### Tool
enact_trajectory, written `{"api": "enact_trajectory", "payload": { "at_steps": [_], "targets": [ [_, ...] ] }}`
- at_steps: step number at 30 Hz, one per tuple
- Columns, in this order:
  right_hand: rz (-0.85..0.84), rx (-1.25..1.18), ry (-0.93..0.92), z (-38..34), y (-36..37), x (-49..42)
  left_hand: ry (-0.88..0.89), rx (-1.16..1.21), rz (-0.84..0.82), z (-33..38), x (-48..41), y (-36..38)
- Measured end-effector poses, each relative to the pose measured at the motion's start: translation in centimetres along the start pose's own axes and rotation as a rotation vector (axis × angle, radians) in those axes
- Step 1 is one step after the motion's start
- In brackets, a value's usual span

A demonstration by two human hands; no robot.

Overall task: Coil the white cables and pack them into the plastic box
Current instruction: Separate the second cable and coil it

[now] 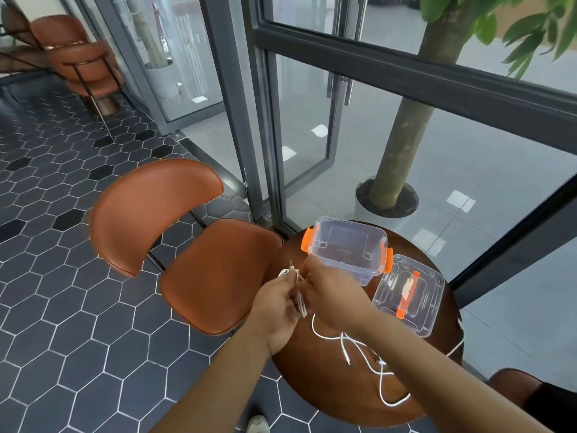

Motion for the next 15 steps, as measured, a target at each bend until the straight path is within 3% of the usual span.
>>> {"api": "enact_trajectory", "payload": {
  "at_steps": [2, 4, 12, 15],
  "targets": [
    [0.007, 0.175, -0.087, -0.6, 0.8, 0.9, -0.025, 0.076, 0.028, -0.1, -0.3, -0.2],
    [0.022, 0.194, -0.12, -0.6, 0.9, 1.3, -0.036, 0.127, 0.026, -0.1, -0.3, -0.1],
    [0.298, -0.131, -0.123, 0.2, -0.7, 4.5, 0.05, 0.338, 0.055, 1.6, -0.3, -0.3],
    [0.303, -0.209, -0.128, 2.6, 0.9, 4.4, 0.112, 0.41, 0.091, 2.9, -0.7, -1.1]
  ]
}}
Point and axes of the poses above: each hand's wrist, its own x-axis away from the middle knuckle, its own y-axis out of the palm, z = x × y, the point moved 6 cm from there along -x, towards the middle knuckle, and after that the axes turned 10 degrees about y, right-handed, at the moved point
